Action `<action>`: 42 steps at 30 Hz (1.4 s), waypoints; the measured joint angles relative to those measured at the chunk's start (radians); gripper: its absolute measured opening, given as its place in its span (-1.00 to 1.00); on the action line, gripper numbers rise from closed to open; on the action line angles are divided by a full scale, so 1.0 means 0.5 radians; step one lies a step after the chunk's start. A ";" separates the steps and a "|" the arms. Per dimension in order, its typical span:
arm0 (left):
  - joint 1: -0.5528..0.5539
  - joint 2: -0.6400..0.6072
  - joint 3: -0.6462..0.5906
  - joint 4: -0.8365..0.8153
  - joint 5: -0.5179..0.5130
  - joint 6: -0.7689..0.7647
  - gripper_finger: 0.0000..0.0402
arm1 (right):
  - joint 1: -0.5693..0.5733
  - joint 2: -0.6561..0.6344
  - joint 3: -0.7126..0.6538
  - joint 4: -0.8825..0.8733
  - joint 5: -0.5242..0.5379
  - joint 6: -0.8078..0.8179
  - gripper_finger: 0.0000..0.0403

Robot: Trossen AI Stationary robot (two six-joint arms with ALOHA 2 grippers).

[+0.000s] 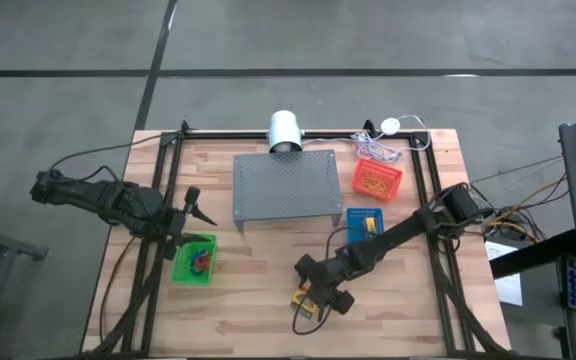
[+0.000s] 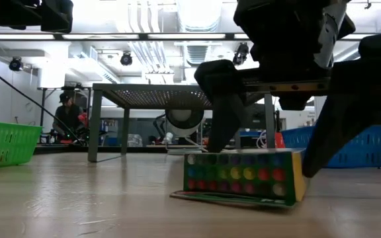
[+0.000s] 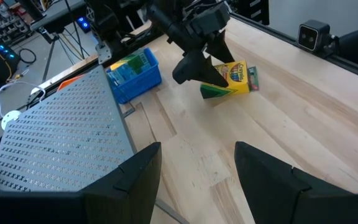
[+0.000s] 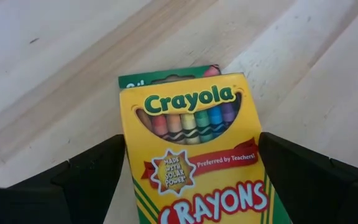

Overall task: Pick & Place Office Desk Supplies
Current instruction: Put the yellow crayons into the blue bin

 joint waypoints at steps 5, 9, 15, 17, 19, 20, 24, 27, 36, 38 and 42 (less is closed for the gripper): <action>0.000 0.000 0.000 -0.003 -0.001 0.000 0.04 | 0.000 -0.012 0.003 -0.015 -0.001 0.007 0.81; 0.000 0.000 0.000 -0.003 -0.001 0.000 0.04 | 0.012 -0.014 0.003 -0.015 -0.002 0.133 0.81; 0.000 0.000 0.000 -0.003 0.000 0.000 0.04 | 0.098 -0.013 0.001 -0.022 0.047 0.229 0.81; 0.000 0.000 0.000 -0.003 0.000 0.000 0.04 | 0.132 -0.013 0.001 -0.029 0.082 0.275 0.81; 0.000 0.000 0.000 -0.003 -0.001 0.000 0.04 | 0.163 -0.014 -0.001 -0.033 0.133 0.388 0.81; 0.000 0.000 0.000 -0.003 -0.001 0.000 0.04 | 0.176 -0.014 -0.003 -0.033 0.155 0.459 0.81; 0.000 0.000 0.000 -0.003 0.000 0.000 0.04 | 0.246 -0.014 -0.006 -0.040 0.283 0.661 0.81; 0.000 0.000 0.000 -0.003 -0.001 0.000 0.04 | 0.310 -0.020 -0.007 -0.073 0.425 0.736 0.81; 0.000 0.000 0.000 -0.003 0.000 0.000 0.04 | 0.500 -0.067 -0.012 -0.220 0.776 1.274 0.81; 0.000 0.000 0.000 -0.003 0.000 0.000 0.04 | 0.540 -0.075 -0.014 -0.241 0.838 1.426 0.81; 0.000 0.000 0.000 -0.003 -0.001 0.000 0.04 | 0.623 -0.084 -0.016 -0.248 0.983 1.811 0.81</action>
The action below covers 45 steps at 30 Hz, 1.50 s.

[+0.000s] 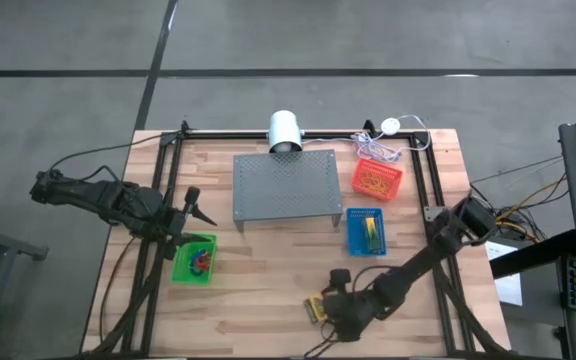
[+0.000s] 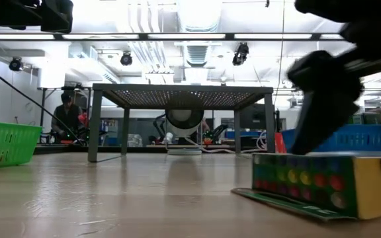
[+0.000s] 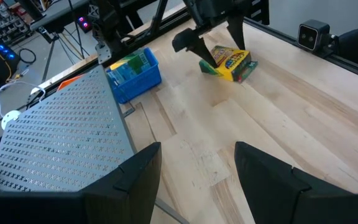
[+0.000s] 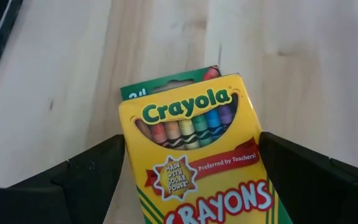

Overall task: Pick & Place Office Desk Supplies
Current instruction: Put the yellow crayons into the blue bin

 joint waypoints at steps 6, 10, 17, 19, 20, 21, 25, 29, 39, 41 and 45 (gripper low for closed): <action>0.000 0.000 0.000 0.000 0.000 0.000 0.04 | 0.140 0.005 -0.002 -0.022 0.268 0.437 0.81; 0.000 0.000 0.000 0.000 0.001 0.000 0.04 | 0.185 0.006 -0.004 -0.031 0.359 0.392 0.81; 0.000 0.000 0.000 0.000 0.001 0.000 0.04 | 0.192 0.009 0.043 -0.031 0.346 0.070 0.81; 0.000 0.000 0.000 0.000 0.000 0.000 0.04 | 0.191 0.000 0.047 -0.040 0.353 0.062 0.81; 0.000 0.000 0.000 0.000 0.001 0.000 0.04 | 0.190 -0.005 0.052 -0.041 0.358 0.049 0.81; 0.000 0.000 0.000 0.000 0.000 0.000 0.04 | 0.190 -0.012 0.058 -0.036 0.360 0.021 0.81; 0.000 0.000 0.000 0.000 0.001 0.000 0.04 | 0.174 -0.049 0.074 -0.029 0.350 -0.023 0.81; 0.000 0.000 0.000 0.000 0.000 0.000 0.04 | 0.121 -0.094 0.074 -0.036 0.183 0.050 0.81; 0.000 0.000 0.000 0.000 0.000 0.000 0.04 | -0.027 -0.143 0.074 -0.159 -0.137 0.058 0.81; 0.000 0.000 0.000 0.000 0.001 0.000 0.04 | -0.047 -0.144 0.073 -0.169 -0.168 0.057 0.81; 0.000 0.001 0.000 0.000 0.000 0.000 0.04 | -0.084 -0.144 0.073 -0.202 -0.212 0.057 0.81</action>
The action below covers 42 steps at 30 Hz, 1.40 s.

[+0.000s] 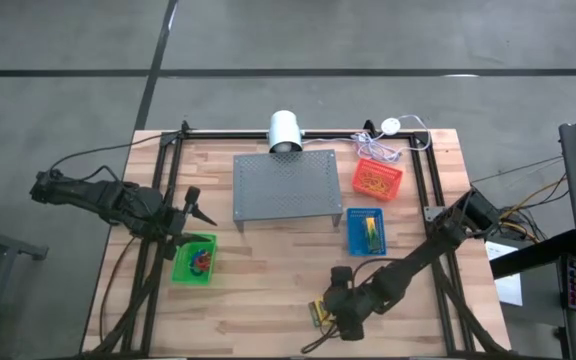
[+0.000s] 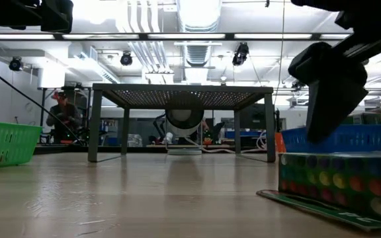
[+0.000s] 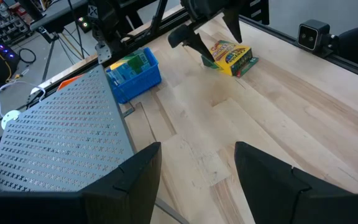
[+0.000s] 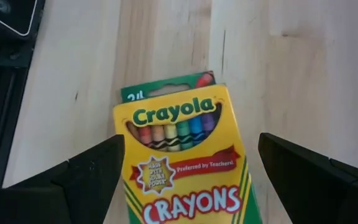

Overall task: Pick & Place Office Desk Supplies
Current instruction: Put the yellow crayons into the blue bin

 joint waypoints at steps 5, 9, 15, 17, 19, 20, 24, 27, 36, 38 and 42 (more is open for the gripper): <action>0.000 -0.001 0.000 0.000 0.000 0.000 0.04 | -0.022 0.002 -0.002 0.016 -0.054 0.021 0.81; 0.000 0.000 0.000 0.000 0.001 0.000 0.04 | -0.021 0.002 -0.002 0.046 -0.058 0.039 0.81; 0.000 -0.001 0.000 0.000 0.001 0.000 0.04 | -0.020 0.003 -0.029 0.072 -0.058 0.047 0.81; 0.000 0.000 0.000 0.000 0.000 0.000 0.04 | -0.020 0.005 -0.052 0.136 -0.057 0.082 0.81; 0.000 0.000 0.000 0.000 0.000 0.000 0.04 | -0.018 0.005 -0.075 0.197 -0.057 0.089 0.81; 0.000 0.000 0.000 0.000 0.000 0.000 0.04 | -0.016 0.005 -0.083 0.219 -0.056 0.089 0.81; 0.000 -0.001 0.000 0.000 0.000 0.000 0.04 | -0.014 0.005 -0.102 0.222 -0.054 0.089 0.81; 0.000 0.000 0.000 0.000 0.000 0.000 0.04 | -0.015 0.006 -0.123 0.222 -0.054 0.090 0.81; 0.000 0.000 0.000 0.000 0.001 0.000 0.04 | -0.015 0.031 -0.245 0.446 -0.049 0.181 0.81; 0.000 -0.001 0.000 0.001 0.001 0.000 0.04 | -0.015 0.053 -0.248 0.457 -0.056 0.178 0.81; 0.000 0.000 0.000 0.000 0.000 0.000 0.04 | -0.015 0.066 -0.247 0.460 -0.074 0.132 0.81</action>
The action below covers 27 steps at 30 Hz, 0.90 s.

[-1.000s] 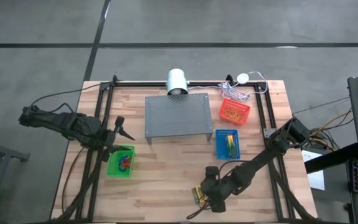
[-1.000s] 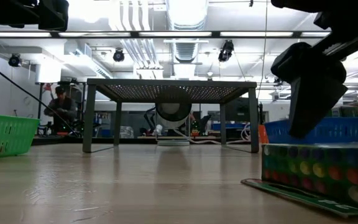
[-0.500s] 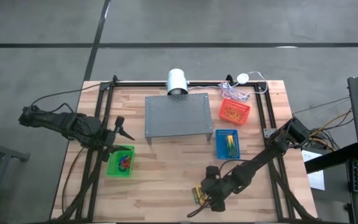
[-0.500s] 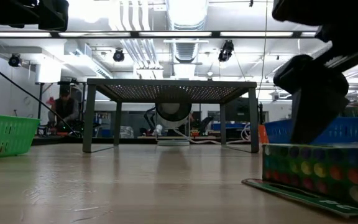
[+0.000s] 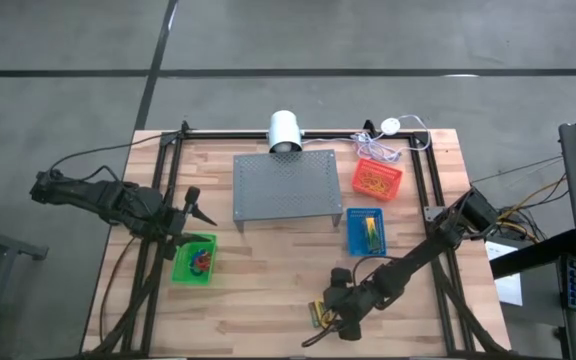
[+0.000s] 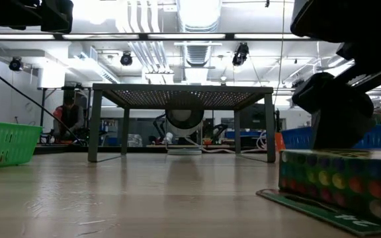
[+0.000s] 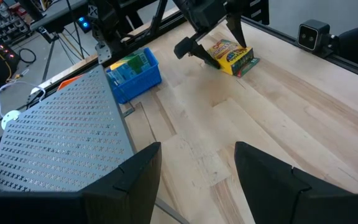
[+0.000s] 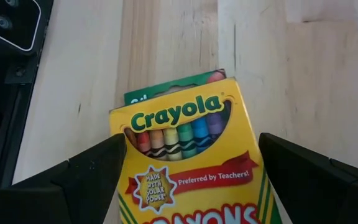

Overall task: Pick & Place Office Desk Supplies
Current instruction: Put the yellow crayons into the blue bin

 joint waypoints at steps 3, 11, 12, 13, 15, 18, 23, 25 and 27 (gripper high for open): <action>0.000 -0.001 0.000 0.001 0.001 0.000 0.04 | 0.000 0.001 0.002 -0.002 -0.007 -0.004 0.81; 0.000 -0.001 0.000 0.000 0.000 0.000 0.04 | 0.000 0.005 0.017 -0.017 -0.009 -0.013 0.81; 0.000 0.000 0.000 0.000 0.001 0.000 0.04 | 0.000 0.005 0.017 -0.015 -0.010 -0.014 0.81; 0.000 -0.001 0.000 0.000 0.000 0.000 0.04 | 0.000 0.006 0.017 -0.010 -0.010 -0.014 0.80; 0.000 0.000 0.000 0.000 0.000 0.000 0.04 | 0.000 0.008 0.016 -0.008 -0.012 -0.014 0.80; 0.000 0.000 -0.001 0.000 0.001 -0.001 0.04 | 0.000 0.008 0.016 -0.007 -0.016 -0.014 0.74; 0.000 0.000 0.000 0.000 0.000 0.000 0.04 | 0.000 0.008 0.016 -0.001 -0.015 -0.023 0.54; 0.000 0.000 0.000 0.000 0.000 0.000 0.04 | 0.000 0.007 0.016 -0.001 -0.015 -0.028 0.46; 0.000 0.000 0.000 0.000 0.000 0.000 0.04 | 0.000 0.005 0.016 -0.001 -0.014 -0.028 0.39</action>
